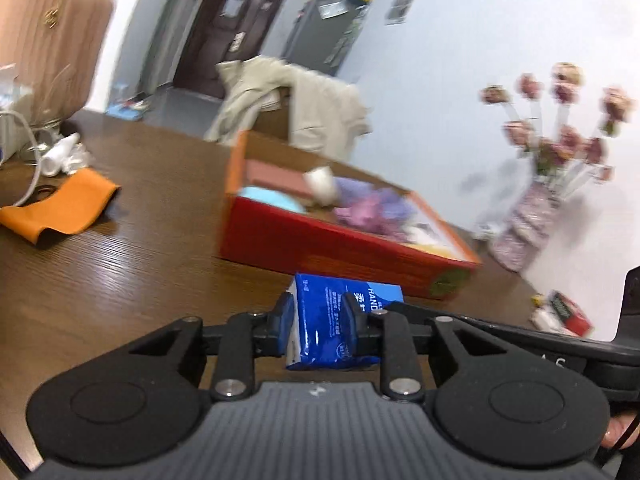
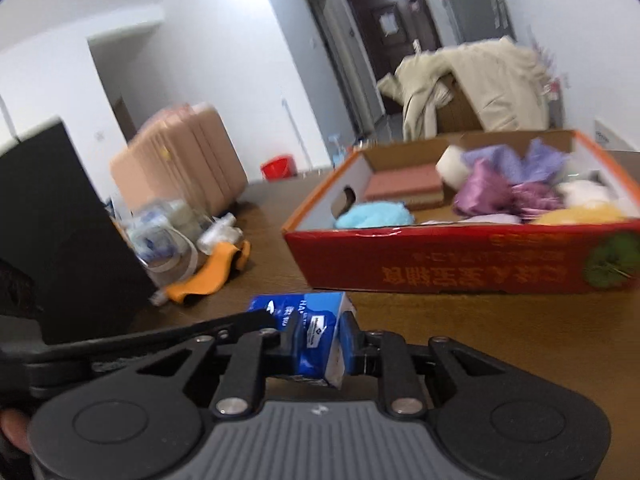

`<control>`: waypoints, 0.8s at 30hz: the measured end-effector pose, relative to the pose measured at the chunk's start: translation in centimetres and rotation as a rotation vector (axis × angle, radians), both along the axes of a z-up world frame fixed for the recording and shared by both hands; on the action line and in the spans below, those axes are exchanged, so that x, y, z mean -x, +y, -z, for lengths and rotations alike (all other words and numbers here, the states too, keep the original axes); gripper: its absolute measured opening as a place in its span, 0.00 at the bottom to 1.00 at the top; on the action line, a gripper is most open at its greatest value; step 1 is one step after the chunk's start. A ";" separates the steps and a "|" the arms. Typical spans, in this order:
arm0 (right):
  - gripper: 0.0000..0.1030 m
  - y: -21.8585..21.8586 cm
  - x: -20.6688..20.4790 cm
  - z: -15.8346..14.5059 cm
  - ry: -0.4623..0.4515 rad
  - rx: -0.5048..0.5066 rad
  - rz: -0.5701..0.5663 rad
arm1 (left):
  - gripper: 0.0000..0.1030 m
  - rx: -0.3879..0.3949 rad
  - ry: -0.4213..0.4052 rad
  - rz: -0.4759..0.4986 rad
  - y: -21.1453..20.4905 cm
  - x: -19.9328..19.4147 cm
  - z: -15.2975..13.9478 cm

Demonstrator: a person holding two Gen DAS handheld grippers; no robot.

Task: Organize soft objects
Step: 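Carry the blue tissue packet into the box and open both grippers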

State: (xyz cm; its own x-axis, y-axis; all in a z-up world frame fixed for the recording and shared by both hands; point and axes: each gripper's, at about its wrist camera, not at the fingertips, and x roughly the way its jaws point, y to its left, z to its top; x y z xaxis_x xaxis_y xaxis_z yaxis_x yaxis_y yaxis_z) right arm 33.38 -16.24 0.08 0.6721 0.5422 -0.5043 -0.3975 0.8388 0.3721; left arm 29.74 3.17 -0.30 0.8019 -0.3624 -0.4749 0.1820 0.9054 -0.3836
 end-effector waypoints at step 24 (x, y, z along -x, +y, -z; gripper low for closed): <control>0.19 -9.8 14.6 -4.0 -0.141 -0.081 0.140 | 0.25 -0.023 -0.146 0.097 -7.8 9.3 -4.6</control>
State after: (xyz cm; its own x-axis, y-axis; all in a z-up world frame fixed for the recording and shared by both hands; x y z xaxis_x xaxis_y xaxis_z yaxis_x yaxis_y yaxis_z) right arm 18.77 -26.04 4.06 0.8046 0.4738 -0.3581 -0.3323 0.8589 0.3897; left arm 20.47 -4.60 4.32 0.8245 -0.4321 -0.3653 0.3215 0.8891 -0.3259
